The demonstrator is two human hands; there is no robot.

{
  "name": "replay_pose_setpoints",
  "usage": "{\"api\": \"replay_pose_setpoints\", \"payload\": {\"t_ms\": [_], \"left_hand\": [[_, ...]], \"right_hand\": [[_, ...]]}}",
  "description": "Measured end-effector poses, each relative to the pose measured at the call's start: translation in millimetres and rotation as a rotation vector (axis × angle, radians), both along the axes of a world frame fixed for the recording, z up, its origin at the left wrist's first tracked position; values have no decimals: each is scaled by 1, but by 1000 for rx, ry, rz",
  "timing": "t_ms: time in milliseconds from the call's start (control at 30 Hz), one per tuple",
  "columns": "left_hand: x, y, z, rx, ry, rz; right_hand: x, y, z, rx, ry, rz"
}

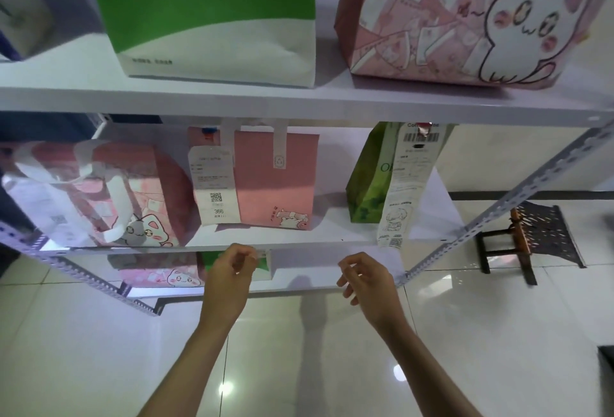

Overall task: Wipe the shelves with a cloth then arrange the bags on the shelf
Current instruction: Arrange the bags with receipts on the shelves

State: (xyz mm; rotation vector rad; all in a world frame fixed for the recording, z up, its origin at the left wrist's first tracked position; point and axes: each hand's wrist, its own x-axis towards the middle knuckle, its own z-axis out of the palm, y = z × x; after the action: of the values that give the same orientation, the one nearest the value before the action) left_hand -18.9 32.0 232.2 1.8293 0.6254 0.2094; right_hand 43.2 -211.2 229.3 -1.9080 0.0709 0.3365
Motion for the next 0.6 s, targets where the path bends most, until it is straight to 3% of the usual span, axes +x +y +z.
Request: {"api": "replay_pose_setpoints", "payload": {"t_ms": [167,400,600], "left_hand": [[15,10,17,-3,-88,153],[47,44,37,145,-69,214],[72,58,43,111,-100,178]], "right_hand": [[15,20,9,28,-70,24],[50,74,22,31,-208,-44],[82,106,22,132,-130,136]]}}
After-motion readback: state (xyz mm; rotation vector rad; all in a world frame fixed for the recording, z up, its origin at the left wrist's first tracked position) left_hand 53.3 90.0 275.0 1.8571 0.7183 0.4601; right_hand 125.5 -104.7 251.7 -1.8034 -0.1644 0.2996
